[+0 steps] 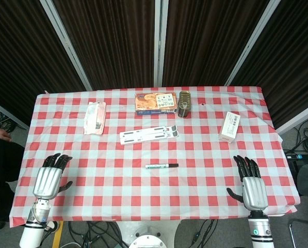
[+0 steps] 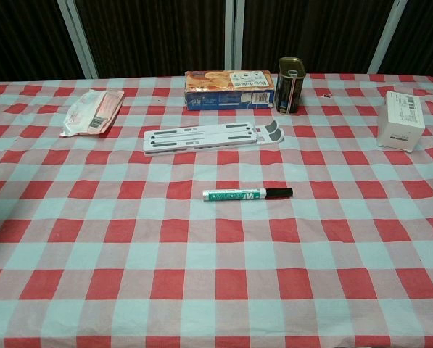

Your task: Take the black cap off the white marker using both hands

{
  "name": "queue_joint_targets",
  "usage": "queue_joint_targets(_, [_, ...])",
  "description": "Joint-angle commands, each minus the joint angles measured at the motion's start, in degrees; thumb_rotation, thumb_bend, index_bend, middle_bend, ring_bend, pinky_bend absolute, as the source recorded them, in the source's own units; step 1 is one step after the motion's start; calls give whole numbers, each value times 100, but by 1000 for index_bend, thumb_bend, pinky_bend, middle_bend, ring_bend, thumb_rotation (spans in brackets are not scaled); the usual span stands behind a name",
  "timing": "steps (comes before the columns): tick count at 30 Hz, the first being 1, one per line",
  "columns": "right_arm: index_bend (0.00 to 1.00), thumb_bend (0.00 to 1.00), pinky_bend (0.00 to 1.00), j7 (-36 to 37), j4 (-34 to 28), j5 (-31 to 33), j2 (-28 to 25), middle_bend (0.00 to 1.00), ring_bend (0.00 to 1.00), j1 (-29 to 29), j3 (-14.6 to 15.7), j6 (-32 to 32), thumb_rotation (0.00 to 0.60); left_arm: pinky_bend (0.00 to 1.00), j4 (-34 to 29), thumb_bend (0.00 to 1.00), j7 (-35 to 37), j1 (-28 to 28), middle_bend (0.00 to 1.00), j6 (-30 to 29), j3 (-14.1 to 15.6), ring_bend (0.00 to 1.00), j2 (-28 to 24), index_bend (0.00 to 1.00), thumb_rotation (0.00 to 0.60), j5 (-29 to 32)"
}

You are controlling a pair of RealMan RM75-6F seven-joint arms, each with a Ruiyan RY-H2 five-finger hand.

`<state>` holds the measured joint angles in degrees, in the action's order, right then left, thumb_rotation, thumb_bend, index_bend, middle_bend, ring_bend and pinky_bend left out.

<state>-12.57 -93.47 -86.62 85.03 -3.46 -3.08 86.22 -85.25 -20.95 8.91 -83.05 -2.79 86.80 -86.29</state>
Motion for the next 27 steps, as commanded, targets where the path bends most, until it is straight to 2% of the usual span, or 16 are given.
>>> queue_joint_targets(1, [50,26,0,17,10,6,-8,78,0,5,-5,10,600,203,-1,93,-5,16,238,9,-7,153,5,254,600,6])
queue_joint_targets(10, [50,26,0,36,-46,88,-58,78,0,-19,-63,-20,600,206,-228,93,-131,222,259,190,-117,153,-99,253,600,23])
queue_joint_targets(13, [51,26,0,-48,-140,173,-136,78,0,-64,-96,-121,600,211,-506,94,-206,431,259,530,-291,153,-172,254,600,268])
queue_joint_targets(17, [50,26,1,-272,-318,212,-320,78,0,-167,-190,-213,600,228,-1240,93,-557,810,262,1171,-621,153,-410,254,600,871])
queue_joint_targets(22, [50,26,1,-515,-526,240,-492,80,0,-302,-411,-192,600,276,-1791,94,-1644,1340,285,1417,-1010,162,-207,282,600,1464])
queue_joint_targets(25, [50,26,1,-599,-620,262,-535,81,0,-385,-500,-219,600,353,-1972,98,-2301,1692,345,1487,-1179,243,145,383,600,1868])
queue_joint_targets(27, [50,26,1,-601,-624,300,-499,81,0,-431,-525,-259,600,398,-2032,101,-2741,1972,368,1551,-1292,278,405,402,600,2202])
